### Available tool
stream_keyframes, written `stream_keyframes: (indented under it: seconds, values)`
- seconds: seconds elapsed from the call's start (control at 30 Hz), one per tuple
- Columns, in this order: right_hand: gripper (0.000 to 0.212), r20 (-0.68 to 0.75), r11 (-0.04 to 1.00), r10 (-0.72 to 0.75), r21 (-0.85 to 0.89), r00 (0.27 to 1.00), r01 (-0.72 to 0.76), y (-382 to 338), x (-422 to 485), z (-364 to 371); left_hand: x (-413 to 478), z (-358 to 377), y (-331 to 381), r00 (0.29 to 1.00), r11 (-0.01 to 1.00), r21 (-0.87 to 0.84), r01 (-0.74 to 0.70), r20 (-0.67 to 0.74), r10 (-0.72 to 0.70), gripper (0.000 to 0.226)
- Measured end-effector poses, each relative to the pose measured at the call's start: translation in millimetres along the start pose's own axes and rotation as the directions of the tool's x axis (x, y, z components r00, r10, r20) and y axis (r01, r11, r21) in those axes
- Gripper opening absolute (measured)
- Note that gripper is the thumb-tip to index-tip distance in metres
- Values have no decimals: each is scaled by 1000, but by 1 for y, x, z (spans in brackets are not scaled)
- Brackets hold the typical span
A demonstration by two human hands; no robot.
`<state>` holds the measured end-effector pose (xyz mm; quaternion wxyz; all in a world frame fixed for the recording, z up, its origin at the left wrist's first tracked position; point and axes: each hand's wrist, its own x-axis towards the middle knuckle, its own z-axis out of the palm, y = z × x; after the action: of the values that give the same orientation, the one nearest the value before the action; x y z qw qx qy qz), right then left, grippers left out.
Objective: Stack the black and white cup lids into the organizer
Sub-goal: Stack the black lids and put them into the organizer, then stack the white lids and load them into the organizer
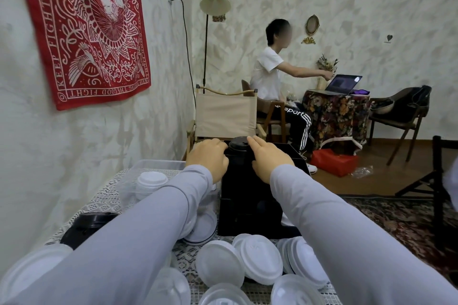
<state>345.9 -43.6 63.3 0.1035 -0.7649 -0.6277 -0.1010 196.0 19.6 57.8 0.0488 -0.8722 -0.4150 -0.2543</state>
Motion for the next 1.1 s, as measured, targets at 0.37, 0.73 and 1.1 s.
stream_keyframes:
  seconds: [0.37,0.73,1.1]
  values:
    - [52,-31,991,-108,-83,994,105,-20,-73,-25,-52,-47,-23,951,987,131,92,281,-126,44]
    - [45,120,990,-138,36,983,135,-64,-163,-8,-155,-70,-35,913,988,135,80,387,-127,41]
    - [42,122,994,-108,42,987,103,-88,-190,10,-215,-68,-30,939,952,230,-200,321,120,39]
